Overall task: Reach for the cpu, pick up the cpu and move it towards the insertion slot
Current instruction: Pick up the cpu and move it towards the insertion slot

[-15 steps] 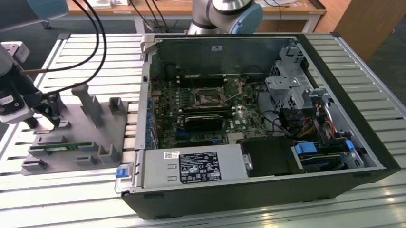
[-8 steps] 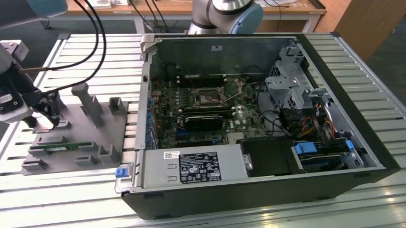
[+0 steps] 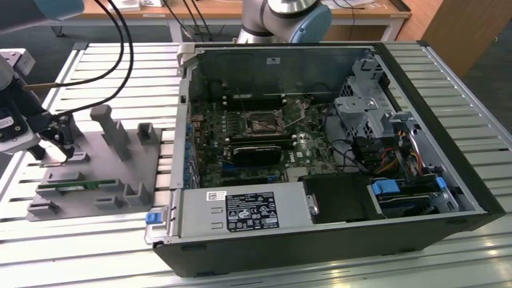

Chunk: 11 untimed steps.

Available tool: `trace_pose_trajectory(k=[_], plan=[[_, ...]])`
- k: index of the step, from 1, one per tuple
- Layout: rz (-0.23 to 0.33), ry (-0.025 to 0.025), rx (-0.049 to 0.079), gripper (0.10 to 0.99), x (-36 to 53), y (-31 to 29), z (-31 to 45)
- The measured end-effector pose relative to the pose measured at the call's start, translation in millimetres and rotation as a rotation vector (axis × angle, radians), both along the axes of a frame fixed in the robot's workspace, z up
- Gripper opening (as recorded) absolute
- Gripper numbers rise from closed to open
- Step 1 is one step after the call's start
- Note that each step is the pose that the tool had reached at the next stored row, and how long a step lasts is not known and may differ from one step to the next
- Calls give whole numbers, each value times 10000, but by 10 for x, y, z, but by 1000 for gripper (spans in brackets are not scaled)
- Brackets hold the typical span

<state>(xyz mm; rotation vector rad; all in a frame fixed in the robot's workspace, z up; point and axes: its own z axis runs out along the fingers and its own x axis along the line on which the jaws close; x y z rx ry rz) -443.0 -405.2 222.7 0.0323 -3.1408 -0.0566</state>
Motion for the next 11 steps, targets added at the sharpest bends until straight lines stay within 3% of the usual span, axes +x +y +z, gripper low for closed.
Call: trace_pose_trajectory(k=[11], plan=[[0, -1, -27, 541, 0, 10, 60]])
